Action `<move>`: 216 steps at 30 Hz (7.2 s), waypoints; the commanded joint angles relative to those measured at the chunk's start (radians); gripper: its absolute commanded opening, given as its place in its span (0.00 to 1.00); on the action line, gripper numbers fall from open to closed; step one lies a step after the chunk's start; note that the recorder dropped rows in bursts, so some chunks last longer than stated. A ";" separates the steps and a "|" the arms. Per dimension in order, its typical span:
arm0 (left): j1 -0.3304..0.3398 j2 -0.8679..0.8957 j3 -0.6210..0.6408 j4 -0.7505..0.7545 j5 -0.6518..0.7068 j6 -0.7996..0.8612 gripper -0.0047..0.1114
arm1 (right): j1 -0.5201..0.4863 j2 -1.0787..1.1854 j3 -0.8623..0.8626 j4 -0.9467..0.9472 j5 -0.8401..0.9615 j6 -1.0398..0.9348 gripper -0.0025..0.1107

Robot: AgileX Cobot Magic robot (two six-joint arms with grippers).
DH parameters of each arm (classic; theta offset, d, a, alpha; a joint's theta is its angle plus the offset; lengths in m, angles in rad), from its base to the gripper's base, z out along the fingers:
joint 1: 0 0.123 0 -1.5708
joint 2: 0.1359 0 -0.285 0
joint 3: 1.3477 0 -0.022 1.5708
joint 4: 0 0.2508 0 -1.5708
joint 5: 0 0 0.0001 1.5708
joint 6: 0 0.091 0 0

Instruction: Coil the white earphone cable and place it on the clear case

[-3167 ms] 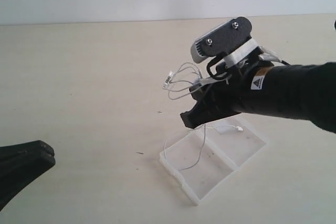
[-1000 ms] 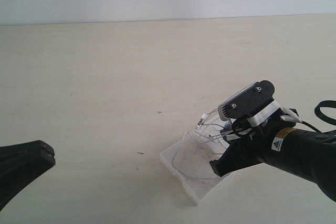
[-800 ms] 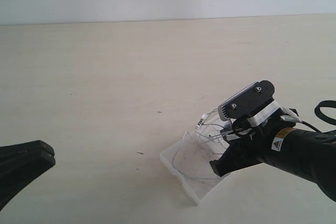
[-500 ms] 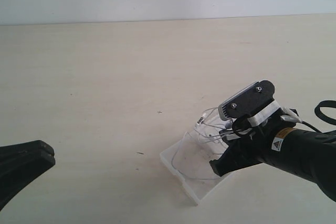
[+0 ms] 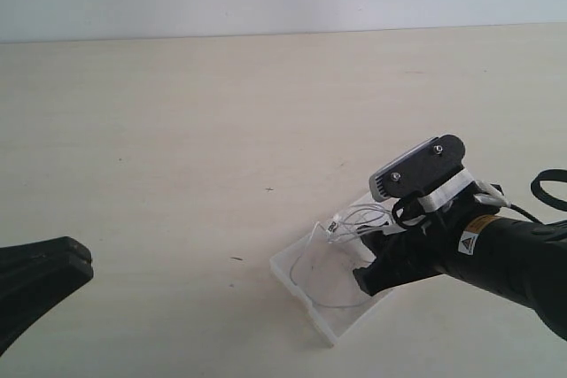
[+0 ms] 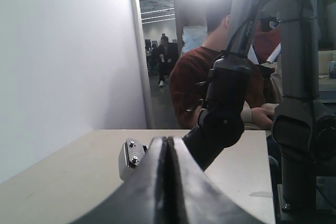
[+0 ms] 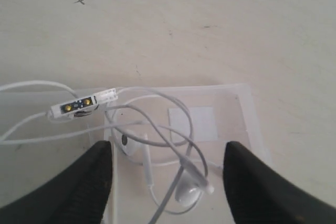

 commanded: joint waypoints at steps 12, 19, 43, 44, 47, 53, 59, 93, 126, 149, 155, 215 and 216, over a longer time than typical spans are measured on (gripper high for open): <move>0.002 -0.004 0.004 -0.008 -0.015 0.003 0.04 | 0.002 -0.109 0.006 -0.001 0.099 0.016 0.64; 0.002 -0.004 0.004 -0.008 -0.015 0.003 0.04 | 0.002 -0.177 0.002 0.019 0.237 0.026 0.66; 0.002 -0.004 0.004 -0.008 -0.015 0.003 0.04 | 0.002 -0.177 -0.046 0.174 0.336 0.028 0.70; 0.002 -0.004 0.004 -0.008 -0.015 0.003 0.04 | 0.002 -0.177 -0.046 0.174 0.333 0.023 0.70; 0.002 -0.004 0.004 -0.008 -0.015 0.003 0.04 | 0.002 -0.177 -0.046 0.174 0.333 0.021 0.70; 0.002 -0.004 0.004 -0.010 -0.015 0.005 0.04 | 0.002 -0.177 -0.046 0.174 0.341 0.002 0.70; 0.002 -0.004 0.004 -0.020 -0.015 0.013 0.04 | 0.002 -0.177 -0.046 0.174 0.341 -0.003 0.70; -0.033 0.614 -0.573 0.304 0.413 -0.151 0.62 | 0.002 -0.177 -0.046 0.170 0.307 -0.052 0.70; -0.305 0.989 -0.751 0.270 0.560 0.011 0.61 | 0.002 -0.177 -0.046 0.170 0.298 -0.067 0.70; -0.305 1.012 -0.780 0.235 0.500 0.020 0.07 | 0.002 -0.177 -0.046 0.170 0.306 -0.075 0.70; -0.305 1.012 -0.817 0.214 0.500 -0.057 0.04 | 0.002 -0.177 -0.046 0.170 0.322 -0.147 0.70; -0.305 1.003 -0.811 0.225 0.697 -0.188 0.56 | 0.002 -0.497 -0.046 0.155 0.450 -0.090 0.95; -0.305 1.003 -0.811 0.225 0.697 -0.188 0.56 | 0.002 -0.501 -0.046 0.155 0.451 -0.090 0.95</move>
